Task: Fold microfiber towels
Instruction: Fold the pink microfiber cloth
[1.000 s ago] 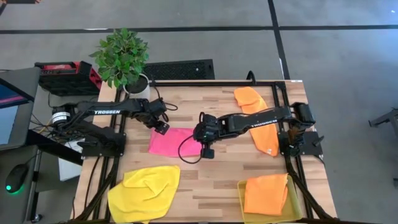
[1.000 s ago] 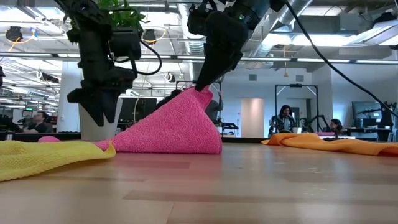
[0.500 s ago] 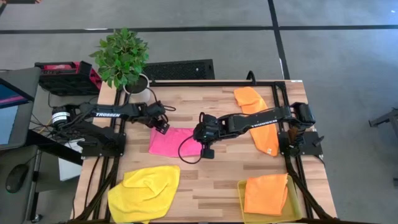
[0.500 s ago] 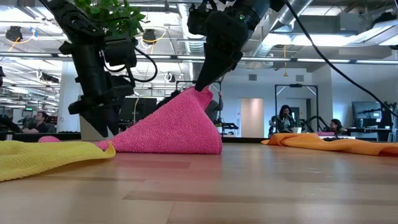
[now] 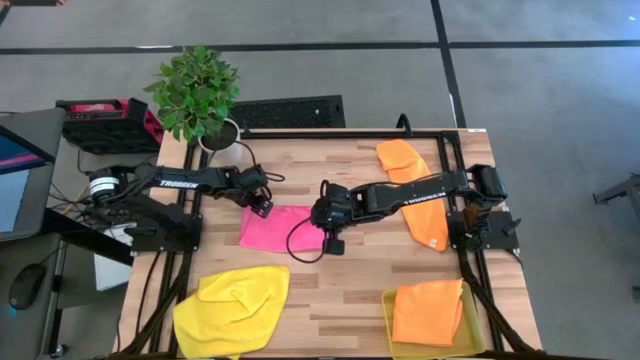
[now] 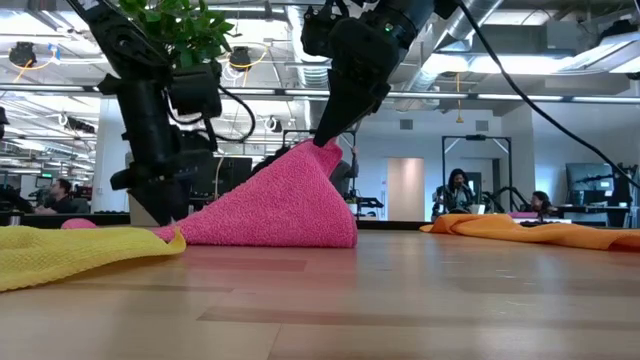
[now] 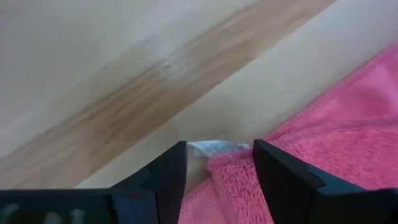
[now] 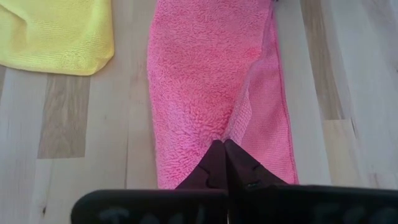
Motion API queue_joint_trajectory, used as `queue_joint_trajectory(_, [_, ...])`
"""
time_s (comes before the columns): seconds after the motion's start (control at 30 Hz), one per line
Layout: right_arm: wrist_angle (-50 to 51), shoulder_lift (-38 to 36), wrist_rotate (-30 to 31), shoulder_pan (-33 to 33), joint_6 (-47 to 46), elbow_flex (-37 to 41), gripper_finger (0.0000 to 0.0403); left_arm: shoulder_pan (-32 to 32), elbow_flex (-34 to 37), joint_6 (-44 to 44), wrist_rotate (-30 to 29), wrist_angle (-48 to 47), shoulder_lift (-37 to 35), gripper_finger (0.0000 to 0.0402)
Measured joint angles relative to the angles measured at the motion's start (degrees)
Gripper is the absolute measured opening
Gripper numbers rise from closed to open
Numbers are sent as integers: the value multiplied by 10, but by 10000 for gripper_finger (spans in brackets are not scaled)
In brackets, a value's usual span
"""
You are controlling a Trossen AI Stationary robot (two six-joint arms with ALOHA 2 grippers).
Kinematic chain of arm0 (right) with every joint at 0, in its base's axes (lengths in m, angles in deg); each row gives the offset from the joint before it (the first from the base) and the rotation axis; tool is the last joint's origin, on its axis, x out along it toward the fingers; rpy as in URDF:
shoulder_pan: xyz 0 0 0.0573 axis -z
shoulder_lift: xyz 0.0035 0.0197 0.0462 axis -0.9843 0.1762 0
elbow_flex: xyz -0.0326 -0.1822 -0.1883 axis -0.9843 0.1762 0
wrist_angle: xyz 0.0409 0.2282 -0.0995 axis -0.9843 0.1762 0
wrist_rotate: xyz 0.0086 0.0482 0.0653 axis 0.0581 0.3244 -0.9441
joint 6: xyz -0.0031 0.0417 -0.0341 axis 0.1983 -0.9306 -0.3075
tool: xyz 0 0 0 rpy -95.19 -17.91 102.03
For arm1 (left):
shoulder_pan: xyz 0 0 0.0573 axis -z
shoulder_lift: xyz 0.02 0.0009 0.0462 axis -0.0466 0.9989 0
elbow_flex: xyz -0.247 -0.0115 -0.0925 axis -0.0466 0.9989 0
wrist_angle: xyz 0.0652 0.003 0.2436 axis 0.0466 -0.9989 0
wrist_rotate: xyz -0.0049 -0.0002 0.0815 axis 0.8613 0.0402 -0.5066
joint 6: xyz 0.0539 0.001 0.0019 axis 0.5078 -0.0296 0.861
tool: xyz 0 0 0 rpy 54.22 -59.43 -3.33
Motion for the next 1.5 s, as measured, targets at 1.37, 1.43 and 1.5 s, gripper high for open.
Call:
queue_joint_trajectory(1.37, [3,0,0,0,0,0,3,37,-33,-7,43,-31,22,151])
queue_joint_trajectory(1.43, [3,0,0,0,0,0,3,41,-33,-7,43,-31,22,128])
queue_joint_trajectory(1.5, [3,0,0,0,0,0,3,45,-33,-7,44,-31,22,103])
